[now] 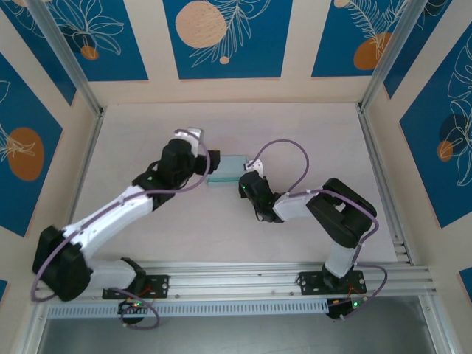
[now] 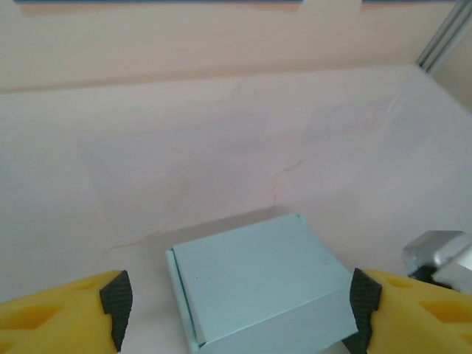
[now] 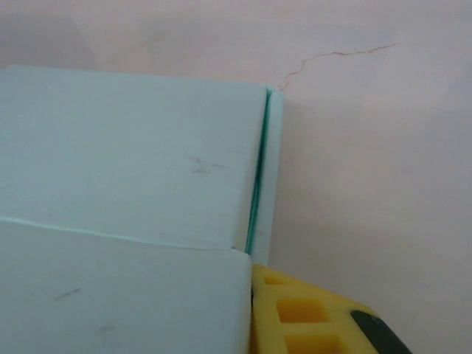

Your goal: Fold the paper box

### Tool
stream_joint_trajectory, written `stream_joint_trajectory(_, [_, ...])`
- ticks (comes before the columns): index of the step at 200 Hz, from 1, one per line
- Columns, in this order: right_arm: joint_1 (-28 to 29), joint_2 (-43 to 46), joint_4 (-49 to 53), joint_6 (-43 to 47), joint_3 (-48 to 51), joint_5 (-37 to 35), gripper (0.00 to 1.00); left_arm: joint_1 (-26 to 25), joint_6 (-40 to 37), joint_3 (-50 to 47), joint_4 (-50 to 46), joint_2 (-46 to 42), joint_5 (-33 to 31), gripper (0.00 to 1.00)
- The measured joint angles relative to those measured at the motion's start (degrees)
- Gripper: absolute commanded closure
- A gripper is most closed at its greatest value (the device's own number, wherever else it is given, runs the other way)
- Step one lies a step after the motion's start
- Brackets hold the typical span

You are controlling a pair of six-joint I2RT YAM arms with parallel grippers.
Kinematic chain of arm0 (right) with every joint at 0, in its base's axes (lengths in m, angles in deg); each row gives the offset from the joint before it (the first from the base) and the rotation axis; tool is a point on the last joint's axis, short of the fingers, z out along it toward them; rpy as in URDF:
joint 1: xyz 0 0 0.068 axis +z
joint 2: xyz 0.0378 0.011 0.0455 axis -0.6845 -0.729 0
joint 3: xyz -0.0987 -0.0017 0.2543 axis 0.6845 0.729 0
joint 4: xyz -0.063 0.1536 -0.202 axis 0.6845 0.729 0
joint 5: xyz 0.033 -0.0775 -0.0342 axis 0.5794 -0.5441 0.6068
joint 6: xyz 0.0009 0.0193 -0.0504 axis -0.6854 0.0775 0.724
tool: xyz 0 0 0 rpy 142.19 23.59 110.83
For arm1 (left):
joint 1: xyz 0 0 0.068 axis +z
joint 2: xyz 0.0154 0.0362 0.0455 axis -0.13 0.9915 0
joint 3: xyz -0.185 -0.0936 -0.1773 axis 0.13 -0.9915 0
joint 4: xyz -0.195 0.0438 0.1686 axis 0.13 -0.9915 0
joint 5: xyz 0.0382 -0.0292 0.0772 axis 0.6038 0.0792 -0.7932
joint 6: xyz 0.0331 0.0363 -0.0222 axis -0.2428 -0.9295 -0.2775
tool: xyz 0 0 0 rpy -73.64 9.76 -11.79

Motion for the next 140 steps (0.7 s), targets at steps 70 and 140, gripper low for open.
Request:
stream_joint_trajectory(70, [0.5,1.3,2.9,0.1,0.5,0.1,0.60,0.2,-1.5,13.3,-5.5,22.5,9.2,0.56])
stream_joint_trajectory(140, [1.6,5.1,10.9,2.8,-0.3,0.6,0.41,1.7,-1.6,19.6,-9.0,32.0,11.3,0.66])
